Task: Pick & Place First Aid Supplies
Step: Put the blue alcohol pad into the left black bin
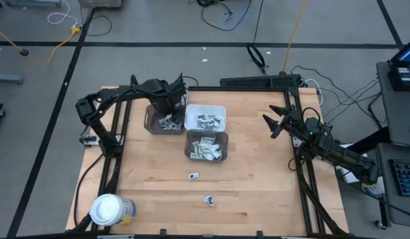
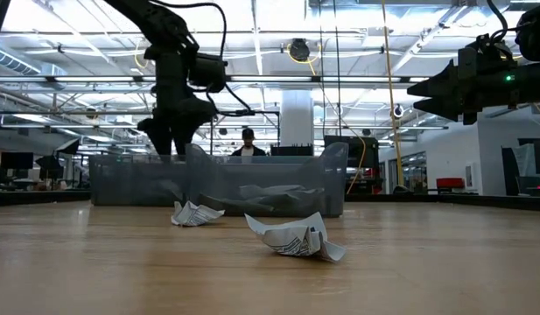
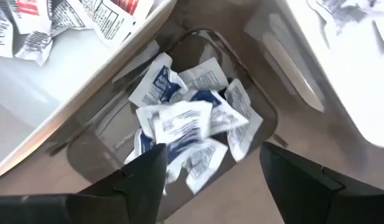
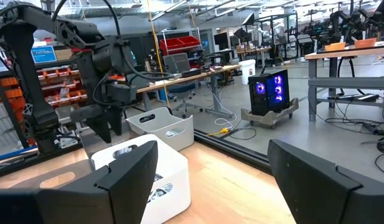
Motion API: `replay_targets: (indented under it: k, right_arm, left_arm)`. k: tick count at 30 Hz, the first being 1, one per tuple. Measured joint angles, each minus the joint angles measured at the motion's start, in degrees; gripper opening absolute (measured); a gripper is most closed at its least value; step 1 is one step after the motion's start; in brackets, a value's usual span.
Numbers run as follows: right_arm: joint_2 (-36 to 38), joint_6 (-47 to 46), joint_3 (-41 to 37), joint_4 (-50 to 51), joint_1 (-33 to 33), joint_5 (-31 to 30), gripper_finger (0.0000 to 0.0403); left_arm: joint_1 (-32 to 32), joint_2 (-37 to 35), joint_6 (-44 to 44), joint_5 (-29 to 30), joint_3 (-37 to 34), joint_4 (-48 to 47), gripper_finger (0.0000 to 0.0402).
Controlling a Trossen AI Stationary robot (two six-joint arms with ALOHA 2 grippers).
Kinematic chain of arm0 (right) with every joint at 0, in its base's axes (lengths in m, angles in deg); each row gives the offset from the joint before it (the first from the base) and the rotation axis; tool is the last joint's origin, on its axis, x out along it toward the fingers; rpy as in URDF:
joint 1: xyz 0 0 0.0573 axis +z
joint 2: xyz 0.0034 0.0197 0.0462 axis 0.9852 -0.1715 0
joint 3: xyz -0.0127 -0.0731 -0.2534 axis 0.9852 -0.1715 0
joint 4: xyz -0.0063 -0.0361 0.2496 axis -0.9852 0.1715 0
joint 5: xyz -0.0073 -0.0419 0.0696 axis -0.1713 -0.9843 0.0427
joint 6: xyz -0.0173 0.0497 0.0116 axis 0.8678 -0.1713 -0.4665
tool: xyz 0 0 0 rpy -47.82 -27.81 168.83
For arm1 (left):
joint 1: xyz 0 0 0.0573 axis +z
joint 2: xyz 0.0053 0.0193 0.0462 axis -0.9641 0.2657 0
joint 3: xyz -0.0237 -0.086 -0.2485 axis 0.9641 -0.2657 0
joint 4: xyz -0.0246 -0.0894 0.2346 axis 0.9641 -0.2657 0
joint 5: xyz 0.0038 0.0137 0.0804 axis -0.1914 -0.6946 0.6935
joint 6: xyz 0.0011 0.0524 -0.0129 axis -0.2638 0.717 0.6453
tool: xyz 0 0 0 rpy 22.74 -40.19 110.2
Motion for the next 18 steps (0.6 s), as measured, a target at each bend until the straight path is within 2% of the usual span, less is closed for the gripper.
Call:
replay_targets:
  k: [18]
  right_arm:
    - [0.0, 0.0, 0.0, 0.0, 0.0, 0.0, 0.0297]
  left_arm:
    - [-1.4, -0.1, 5.9, 0.3, 17.2, -19.2, 0.0245]
